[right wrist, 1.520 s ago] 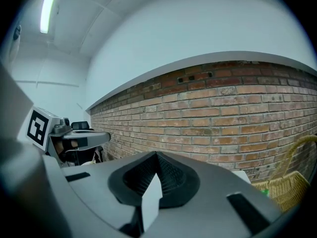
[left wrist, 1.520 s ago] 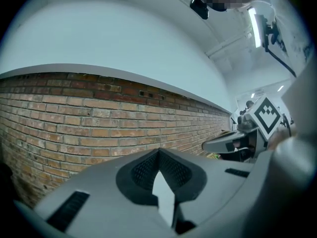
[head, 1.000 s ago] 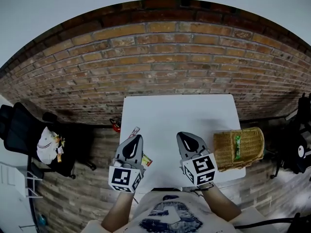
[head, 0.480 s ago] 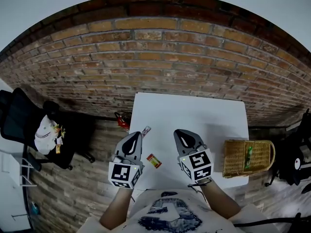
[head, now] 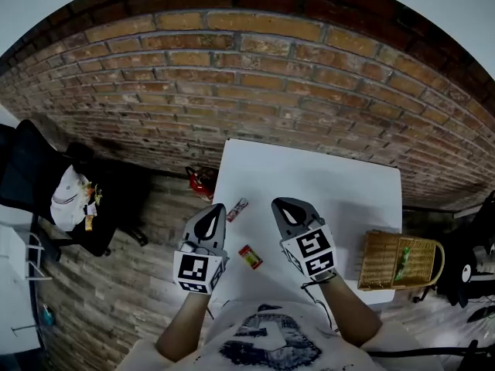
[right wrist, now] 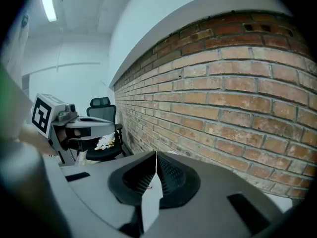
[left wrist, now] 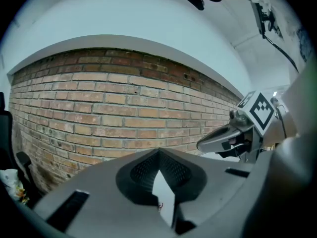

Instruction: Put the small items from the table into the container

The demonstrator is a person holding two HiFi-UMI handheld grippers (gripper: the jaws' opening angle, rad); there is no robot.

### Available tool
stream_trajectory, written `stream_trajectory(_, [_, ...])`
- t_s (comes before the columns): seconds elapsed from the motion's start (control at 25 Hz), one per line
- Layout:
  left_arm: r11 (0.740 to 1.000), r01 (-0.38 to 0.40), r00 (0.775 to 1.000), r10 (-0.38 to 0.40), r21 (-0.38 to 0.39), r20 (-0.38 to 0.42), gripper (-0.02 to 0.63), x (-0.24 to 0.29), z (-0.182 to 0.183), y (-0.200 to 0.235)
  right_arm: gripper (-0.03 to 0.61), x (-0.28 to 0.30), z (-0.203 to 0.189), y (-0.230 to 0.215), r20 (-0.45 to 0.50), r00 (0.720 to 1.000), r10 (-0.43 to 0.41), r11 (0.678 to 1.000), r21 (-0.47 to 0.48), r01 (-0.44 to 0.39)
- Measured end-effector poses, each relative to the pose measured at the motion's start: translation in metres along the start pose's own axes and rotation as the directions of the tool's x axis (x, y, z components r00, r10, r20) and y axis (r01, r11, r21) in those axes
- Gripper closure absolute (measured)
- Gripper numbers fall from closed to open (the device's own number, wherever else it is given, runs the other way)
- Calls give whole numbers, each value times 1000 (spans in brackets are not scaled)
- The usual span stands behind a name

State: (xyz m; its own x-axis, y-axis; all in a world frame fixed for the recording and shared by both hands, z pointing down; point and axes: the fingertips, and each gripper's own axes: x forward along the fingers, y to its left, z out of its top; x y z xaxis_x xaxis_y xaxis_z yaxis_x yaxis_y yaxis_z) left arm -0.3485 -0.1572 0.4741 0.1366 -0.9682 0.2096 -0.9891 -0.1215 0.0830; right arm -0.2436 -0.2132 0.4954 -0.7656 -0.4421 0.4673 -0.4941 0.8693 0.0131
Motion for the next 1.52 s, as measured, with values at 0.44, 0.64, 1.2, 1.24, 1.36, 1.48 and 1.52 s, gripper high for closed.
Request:
stream_trajectory(0.44, [1000,-9,998,8,-26,-58,566,17,-28,16,555,54,-30,19,-153,974,165,978,-106,-182])
stream_trajectory(0.64, [999,-16,996,13,-36,-89,566,23,-39,24,554,73,-38,24,-191,958,214,959,-143,-243])
stream_trajectory(1.2, [994,-71,988,59,-78,-141,566,30,-70,50,345,118,-71,59,-381,834,400,819,-259,-512])
stream_trajectory(1.24, [994,-74,987,61,-82,-149,566,31,-73,51,336,120,-73,62,-388,826,409,810,-262,-524])
stream_trajectory(1.36, [993,-85,987,72,-84,-147,566,34,-78,58,316,128,-78,69,-410,805,430,781,-278,-559])
stream_trajectory(1.48, [991,-96,983,81,-89,-162,566,37,-86,62,316,134,-91,74,-452,777,438,745,-301,-595])
stream_trajectory(1.52, [991,-99,982,82,-93,-173,566,37,-89,62,316,136,-96,75,-468,767,439,733,-307,-607])
